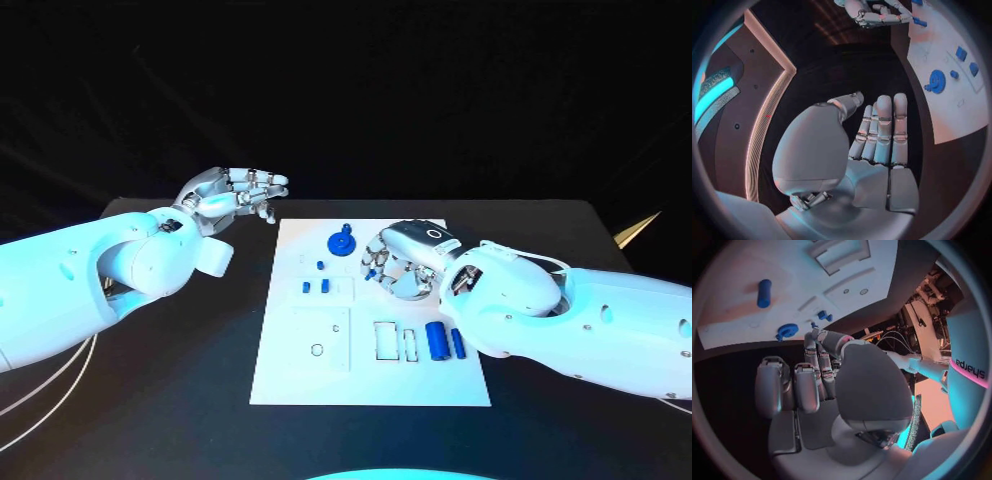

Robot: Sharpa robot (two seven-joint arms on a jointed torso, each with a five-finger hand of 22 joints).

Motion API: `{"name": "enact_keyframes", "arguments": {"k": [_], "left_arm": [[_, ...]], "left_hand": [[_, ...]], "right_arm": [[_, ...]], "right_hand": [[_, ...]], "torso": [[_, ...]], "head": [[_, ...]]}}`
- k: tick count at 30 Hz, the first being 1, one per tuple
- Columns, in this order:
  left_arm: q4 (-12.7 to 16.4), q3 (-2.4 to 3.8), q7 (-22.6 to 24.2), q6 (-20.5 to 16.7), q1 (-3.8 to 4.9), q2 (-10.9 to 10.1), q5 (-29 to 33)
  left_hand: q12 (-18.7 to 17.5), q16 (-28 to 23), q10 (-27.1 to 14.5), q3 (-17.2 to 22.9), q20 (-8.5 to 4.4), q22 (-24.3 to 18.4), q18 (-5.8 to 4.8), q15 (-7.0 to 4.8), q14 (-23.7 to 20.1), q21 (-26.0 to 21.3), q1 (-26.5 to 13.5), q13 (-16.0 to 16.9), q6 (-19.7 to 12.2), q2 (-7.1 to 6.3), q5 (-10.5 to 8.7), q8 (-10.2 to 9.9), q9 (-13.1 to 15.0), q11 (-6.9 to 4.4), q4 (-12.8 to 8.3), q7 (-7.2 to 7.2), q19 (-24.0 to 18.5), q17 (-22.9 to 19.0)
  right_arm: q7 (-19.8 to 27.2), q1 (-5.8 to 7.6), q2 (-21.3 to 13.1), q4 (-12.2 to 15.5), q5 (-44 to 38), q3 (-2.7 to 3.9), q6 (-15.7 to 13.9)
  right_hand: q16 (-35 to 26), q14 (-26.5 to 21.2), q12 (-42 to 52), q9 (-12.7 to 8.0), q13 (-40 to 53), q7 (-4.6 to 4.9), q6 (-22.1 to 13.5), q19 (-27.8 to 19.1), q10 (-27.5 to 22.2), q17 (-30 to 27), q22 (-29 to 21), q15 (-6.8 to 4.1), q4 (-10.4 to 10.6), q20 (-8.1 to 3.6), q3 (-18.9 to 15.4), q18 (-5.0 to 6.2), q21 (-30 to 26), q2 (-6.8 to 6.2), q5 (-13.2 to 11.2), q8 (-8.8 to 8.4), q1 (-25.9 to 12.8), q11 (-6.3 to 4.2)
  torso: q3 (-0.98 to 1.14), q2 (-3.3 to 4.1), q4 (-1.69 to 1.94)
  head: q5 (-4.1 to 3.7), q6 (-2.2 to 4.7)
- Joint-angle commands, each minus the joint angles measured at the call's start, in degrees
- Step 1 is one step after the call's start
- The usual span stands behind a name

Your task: Assemble the parts on the task board

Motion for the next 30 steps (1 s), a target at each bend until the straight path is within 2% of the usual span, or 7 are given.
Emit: {"name": "enact_keyframes", "arguments": {"k": [1, 6, 16, 30], "left_arm": [[0.0, 0.04, 0.2, 0.7, 0.05, 0.2, 0.4], [0.0, 0.04, 0.2, 0.6, 0.05, 0.4, 0.4], [0.1, -0.01, 0.1, 0.5, 0.06, 0.6, 0.5], [0.1, -0.02, 0.0, 0.7, 0.07, 1.1, 0.5]], "left_hand": [[0.0, -0.4, -0.4, -0.3, 0.19, -0.1, 0.79, 0.32, 0.1, -0.4, -0.3, -0.1, -0.3, 0.14, -0.26, -0.4, -0.1, -0.04, 0.0, 0.05, 0.3, -0.1], [0.0, -0.4, -0.4, -0.3, 0.2, -0.1, 0.79, 0.33, 0.1, -0.4, -0.3, -0.1, -0.4, 0.13, -0.25, -0.4, -0.1, -0.02, 0.0, 0.07, 0.3, -0.1], [0.0, -0.4, -0.5, -0.3, 0.22, -0.1, 0.79, 0.34, 0.1, -0.4, -0.3, -0.1, -0.4, 0.13, -0.25, -0.4, -0.1, 0.0, 0.0, 0.08, 0.3, -0.1], [0.0, -0.4, -0.5, -0.3, 0.22, -0.1, 0.79, 0.34, 0.1, -0.4, -0.3, -0.1, -0.4, 0.13, -0.25, -0.4, -0.1, 0.0, 0.0, 0.08, 0.3, -0.1]], "right_arm": [[1.2, -0.66, 1.3, 0.2, 0.5, -0.13, 1.1], [1.4, -2.02, 3.6, -0.7, 0.1, -0.33, 1.3], [1.5, -4.49, 7.2, -3.6, -0.5, -0.7, 1.7], [1.0, -6.39, 9.3, -5.6, -1.3, -1.0, 3.0]], "right_hand": [[0.1, 2.9, 0.1, 0.0, 0.1, -0.06, 0.3, 0.4, 2.5, 0.0, 6.0, -0.48, -0.1, -0.3, 0.3, -0.8, 0.2, 0.16, 0.2, 0.19, -0.6, -2.25], [0.1, 2.9, 0.0, 0.1, 0.1, -0.05, 0.2, 0.4, 2.5, -0.1, 6.0, -0.48, -0.1, -0.3, 0.3, -0.79, 0.1, 0.19, 0.2, 0.16, -0.6, -2.25], [0.1, 2.9, 0.0, 0.1, 0.1, -0.04, 0.2, 0.4, 2.5, -0.1, 6.0, -0.48, -0.1, -0.31, 0.4, -0.78, 0.1, 0.21, 0.2, 0.13, -0.6, -2.24], [0.0, 2.8, -0.1, 0.1, 0.1, -0.01, 0.2, 0.4, 2.5, -0.2, 6.1, -0.47, -0.2, -0.31, 0.4, -0.81, 0.2, 0.22, 0.2, 0.09, -0.7, -2.22]], "torso": [[-0.04, 0.02, -0.03], [-0.04, 0.04, -0.09], [-0.06, 0.08, 0.0], [-0.04, 0.13, -0.03]], "head": [[0.78, -0.45], [2.12, -1.05], [3.88, -1.85], [4.62, -2.65]]}}
